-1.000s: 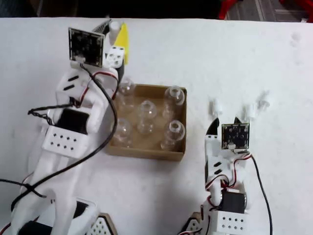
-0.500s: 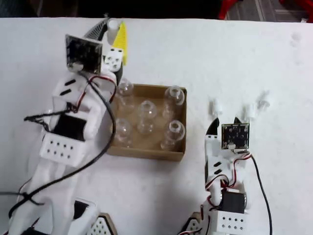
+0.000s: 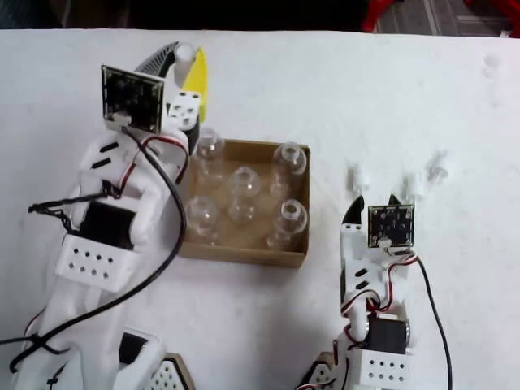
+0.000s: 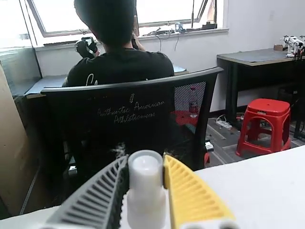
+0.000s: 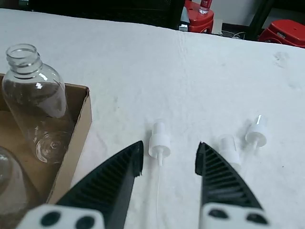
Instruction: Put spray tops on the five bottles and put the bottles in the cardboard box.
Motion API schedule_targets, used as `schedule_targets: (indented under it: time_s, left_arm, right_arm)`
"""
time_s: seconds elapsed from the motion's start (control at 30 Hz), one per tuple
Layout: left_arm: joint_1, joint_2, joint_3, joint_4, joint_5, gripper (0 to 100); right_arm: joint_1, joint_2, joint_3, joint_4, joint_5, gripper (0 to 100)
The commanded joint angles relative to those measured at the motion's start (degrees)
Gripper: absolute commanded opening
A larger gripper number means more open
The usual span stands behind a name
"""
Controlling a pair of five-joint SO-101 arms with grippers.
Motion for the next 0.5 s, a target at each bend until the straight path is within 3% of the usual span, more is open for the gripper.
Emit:
schedule_targets:
  time_s: [0.0, 0.47]
  left_arm:
    - [0.92, 2.07, -0.53, -0.18, -0.35, 2]
    - [0.92, 4.18, -1.67, -3.34, -0.35, 2]
  right_arm:
    - [0.04, -0.22, 0.53, -0.40, 0.62, 15.9]
    - [0.04, -0.22, 0.53, -0.40, 0.62, 15.9]
